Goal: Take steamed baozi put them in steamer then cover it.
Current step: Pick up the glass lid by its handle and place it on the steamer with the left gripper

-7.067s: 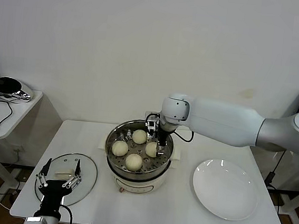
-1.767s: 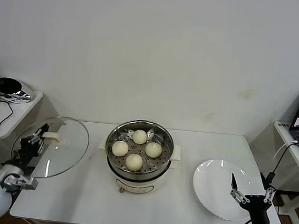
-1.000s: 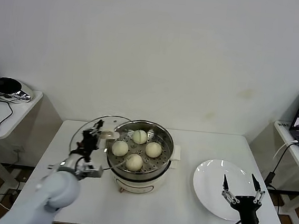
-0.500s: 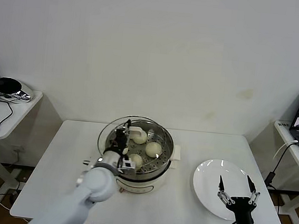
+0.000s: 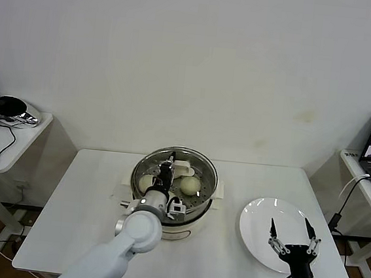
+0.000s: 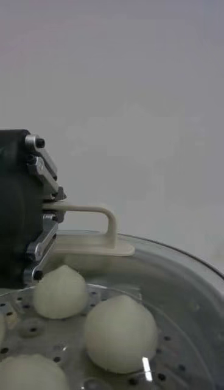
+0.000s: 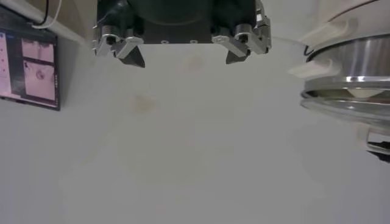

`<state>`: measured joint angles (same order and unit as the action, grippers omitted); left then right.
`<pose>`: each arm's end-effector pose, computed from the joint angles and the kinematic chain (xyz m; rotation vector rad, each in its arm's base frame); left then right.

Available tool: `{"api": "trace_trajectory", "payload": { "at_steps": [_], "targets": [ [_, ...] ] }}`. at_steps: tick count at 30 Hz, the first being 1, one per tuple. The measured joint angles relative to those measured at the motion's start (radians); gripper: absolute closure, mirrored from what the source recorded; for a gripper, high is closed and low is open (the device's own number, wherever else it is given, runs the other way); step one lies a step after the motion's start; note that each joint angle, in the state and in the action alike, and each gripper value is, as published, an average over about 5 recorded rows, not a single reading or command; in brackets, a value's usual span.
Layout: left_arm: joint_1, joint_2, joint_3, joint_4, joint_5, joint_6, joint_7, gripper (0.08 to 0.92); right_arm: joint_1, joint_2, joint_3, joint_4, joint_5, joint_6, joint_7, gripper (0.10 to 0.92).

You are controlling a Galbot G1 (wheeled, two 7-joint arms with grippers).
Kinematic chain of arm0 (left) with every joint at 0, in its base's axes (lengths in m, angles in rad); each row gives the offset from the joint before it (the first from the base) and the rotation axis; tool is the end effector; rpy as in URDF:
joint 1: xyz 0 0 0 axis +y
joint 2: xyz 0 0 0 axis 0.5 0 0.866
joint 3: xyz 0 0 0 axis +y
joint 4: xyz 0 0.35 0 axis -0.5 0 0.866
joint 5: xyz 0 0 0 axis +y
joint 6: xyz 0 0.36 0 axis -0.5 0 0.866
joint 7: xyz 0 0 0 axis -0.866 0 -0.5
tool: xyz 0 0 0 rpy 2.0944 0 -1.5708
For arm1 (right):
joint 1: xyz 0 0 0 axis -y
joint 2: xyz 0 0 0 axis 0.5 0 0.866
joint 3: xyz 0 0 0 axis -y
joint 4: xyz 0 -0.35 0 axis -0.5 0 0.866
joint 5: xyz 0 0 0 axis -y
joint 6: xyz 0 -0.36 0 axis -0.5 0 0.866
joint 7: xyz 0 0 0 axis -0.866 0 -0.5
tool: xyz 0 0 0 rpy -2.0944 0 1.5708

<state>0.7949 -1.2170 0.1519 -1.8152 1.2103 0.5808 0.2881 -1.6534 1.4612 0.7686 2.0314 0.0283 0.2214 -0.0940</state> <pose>0.3444 -0.1138 -0.2440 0.2428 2.2228 2.1324 0.1544 -0.0985 -0.3264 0.0635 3.0428 -0.3215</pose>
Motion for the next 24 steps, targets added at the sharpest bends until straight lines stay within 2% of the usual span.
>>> {"api": "trace_trajectory", "payload": {
  "at_steps": [24],
  "targets": [
    [0.034, -0.039, -0.03, 0.045, 0.039, -0.007, -0.008, 0.849, -0.001, -0.008, -0.008, -0.007, 0.006, 0.002, -0.004, 0.203]
  ]
}}
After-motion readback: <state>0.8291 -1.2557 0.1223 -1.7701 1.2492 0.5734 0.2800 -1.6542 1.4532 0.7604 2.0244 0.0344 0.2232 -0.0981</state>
